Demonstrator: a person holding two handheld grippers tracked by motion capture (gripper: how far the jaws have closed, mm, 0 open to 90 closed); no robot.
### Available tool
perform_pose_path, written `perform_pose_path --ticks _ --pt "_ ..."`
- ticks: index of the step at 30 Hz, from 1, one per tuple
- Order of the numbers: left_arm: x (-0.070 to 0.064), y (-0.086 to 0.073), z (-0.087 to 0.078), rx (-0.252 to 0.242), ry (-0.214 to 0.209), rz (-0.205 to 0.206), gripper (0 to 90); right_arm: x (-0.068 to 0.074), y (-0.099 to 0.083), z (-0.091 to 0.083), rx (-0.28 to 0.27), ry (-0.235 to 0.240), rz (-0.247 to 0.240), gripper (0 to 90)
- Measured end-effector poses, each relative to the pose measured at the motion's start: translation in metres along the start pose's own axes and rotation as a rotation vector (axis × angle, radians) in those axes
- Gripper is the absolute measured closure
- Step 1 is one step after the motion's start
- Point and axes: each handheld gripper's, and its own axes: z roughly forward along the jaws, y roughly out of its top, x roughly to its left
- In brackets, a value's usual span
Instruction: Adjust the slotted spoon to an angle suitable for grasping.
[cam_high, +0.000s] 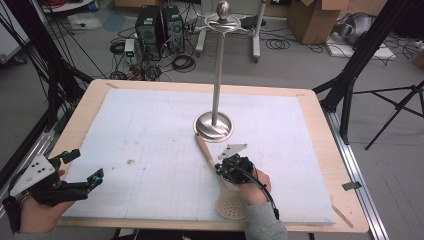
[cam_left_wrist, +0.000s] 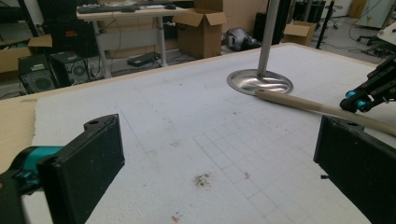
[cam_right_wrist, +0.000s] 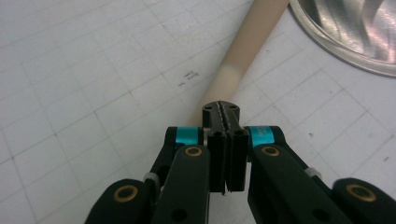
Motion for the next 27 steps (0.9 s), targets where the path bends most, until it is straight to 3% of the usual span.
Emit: perform_pose_path --ticks 4,7,12,19,27 --pt "0.0 0.0 0.0 0.0 0.002 -0.002 2.0 0.002 0.002 0.0 0.0 0.021 -0.044 90.0" --pt "0.0 -0.001 0.0 0.004 0.003 -0.001 2.0 0.001 0.008 0.001 0.033 0.038 -0.087 90.0" --pt "0.0 -0.002 0.0 0.014 0.006 0.0 2.0 -0.001 0.01 0.001 0.047 0.049 -0.068 90.0" --pt "0.001 -0.002 -0.001 0.01 0.011 0.001 2.0 0.002 0.014 0.002 0.069 0.031 -0.03 90.0" --pt "0.001 -0.002 -0.002 0.009 0.014 -0.001 2.0 0.007 0.017 0.004 0.059 0.043 -0.137 90.0"
